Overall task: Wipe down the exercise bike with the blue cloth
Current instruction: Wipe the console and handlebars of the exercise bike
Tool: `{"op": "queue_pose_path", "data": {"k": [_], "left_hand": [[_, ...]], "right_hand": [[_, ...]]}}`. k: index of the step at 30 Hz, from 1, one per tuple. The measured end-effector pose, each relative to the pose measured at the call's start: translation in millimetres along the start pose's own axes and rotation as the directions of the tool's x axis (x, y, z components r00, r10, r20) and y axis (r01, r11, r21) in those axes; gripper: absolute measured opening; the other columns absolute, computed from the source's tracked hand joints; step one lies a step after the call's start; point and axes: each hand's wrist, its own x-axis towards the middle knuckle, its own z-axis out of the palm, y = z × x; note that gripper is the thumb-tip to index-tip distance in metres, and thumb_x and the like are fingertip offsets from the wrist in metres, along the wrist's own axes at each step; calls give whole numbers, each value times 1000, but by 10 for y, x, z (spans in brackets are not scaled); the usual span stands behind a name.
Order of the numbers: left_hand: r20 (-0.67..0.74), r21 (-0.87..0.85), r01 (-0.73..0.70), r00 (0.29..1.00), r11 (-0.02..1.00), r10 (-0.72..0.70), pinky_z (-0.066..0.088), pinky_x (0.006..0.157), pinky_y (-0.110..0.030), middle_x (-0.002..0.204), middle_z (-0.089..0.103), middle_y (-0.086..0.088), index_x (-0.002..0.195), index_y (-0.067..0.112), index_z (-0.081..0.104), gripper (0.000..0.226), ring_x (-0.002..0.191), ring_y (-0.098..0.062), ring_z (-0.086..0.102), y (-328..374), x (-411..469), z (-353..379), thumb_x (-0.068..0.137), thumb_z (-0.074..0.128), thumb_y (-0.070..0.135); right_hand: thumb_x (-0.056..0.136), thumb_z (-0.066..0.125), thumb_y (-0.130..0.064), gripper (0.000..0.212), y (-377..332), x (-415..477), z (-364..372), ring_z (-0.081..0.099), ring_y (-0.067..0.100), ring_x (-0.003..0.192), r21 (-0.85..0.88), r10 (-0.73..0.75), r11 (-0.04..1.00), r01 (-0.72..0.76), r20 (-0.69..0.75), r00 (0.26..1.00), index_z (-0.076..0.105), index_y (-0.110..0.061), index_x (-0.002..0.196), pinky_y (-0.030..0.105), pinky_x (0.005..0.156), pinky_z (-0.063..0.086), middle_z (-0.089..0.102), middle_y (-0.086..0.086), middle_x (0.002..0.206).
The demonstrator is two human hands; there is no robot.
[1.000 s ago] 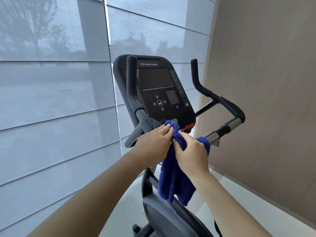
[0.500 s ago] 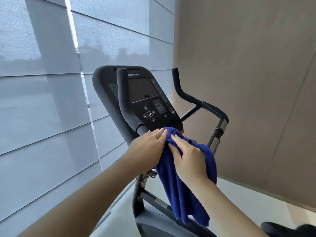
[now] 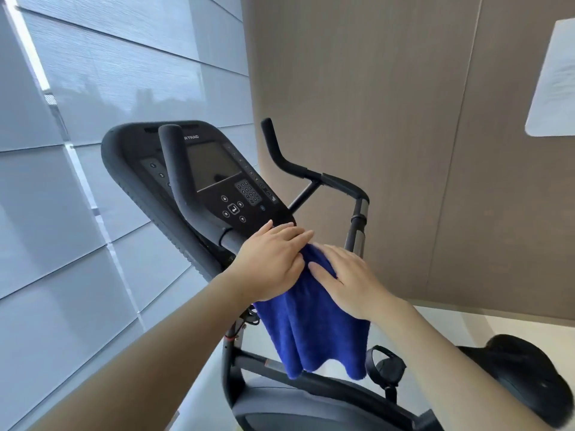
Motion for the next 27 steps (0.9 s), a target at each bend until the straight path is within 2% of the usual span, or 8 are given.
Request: {"op": "queue_pose_path", "data": {"k": [3, 7, 12, 15, 20, 22, 24, 27], "left_hand": [[-57, 118, 74, 996, 990, -68, 33, 95, -32, 118, 58, 13, 123, 35, 51, 54, 107, -13, 50, 114, 108, 144, 92, 7, 41], [-45, 145, 123, 992, 982, -118, 33, 82, -29, 110, 57, 16, 117, 37, 51, 57, 97, -11, 49, 119, 145, 162, 88, 3, 47], [-102, 150, 246, 967, 957, -233, 28, 85, -28, 109, 57, 18, 112, 37, 55, 52, 102, -9, 48, 264, 104, 203, 91, 7, 44], [-121, 126, 294, 952, 947, -280, 27, 90, -28, 113, 57, 18, 110, 34, 56, 51, 109, -8, 47, 354, 73, 203, 91, 9, 41], [-168, 79, 354, 926, 932, -338, 26, 95, -28, 117, 60, 9, 115, 22, 59, 48, 112, -16, 51, 587, -31, 185, 92, 18, 34], [-190, 84, 368, 918, 926, -347, 27, 93, -28, 115, 59, 7, 114, 19, 59, 43, 111, -18, 51, 683, -119, 208, 93, 23, 33], [-169, 98, 378, 918, 921, -358, 28, 94, -29, 119, 55, 7, 117, 20, 56, 44, 114, -17, 48, 723, -197, 221, 95, 22, 37], [-110, 141, 399, 916, 906, -386, 27, 101, -30, 132, 49, 7, 127, 22, 50, 53, 125, -15, 41, 669, -167, 185, 94, 15, 44]], "right_hand": [[97, 31, -42, 34, 45, 20, 69, 55, 13, 103, 1, -21, 1000, 21, -42, 999, 52, -24, 117, 37, 94, 45, 61, -5, 113], [98, 32, -37, 32, 98, 27, 109, 57, 9, 98, 55, -55, 997, 61, -103, 993, 53, -23, 117, 33, 92, 48, 63, -5, 110], [97, 37, -32, 29, 75, -40, 144, 58, 7, 91, 103, -99, 987, 127, -247, 964, 60, -21, 111, 28, 88, 48, 67, -5, 102], [97, 41, -28, 27, 78, -72, 136, 56, 5, 98, 143, -111, 977, 158, -288, 951, 61, -21, 114, 25, 92, 45, 67, -6, 107], [94, 51, -24, 26, 160, -171, 114, 46, -9, 101, 269, -147, 933, 238, -319, 936, 61, -20, 118, -3, 88, 31, 66, -6, 113], [92, 54, -26, 28, 231, -246, 103, 46, -8, 105, 331, -181, 901, 281, -303, 936, 59, -21, 119, -1, 92, 32, 64, -7, 115], [91, 53, -33, 34, 312, -256, 66, 45, -5, 113, 355, -243, 877, 323, -252, 937, 54, -21, 123, 9, 99, 35, 57, -7, 124], [93, 35, -53, 58, 406, -117, 18, 28, 10, 134, 183, -273, 939, 291, -119, 955, 35, -18, 139, 30, 113, 26, 33, -1, 146]]}}
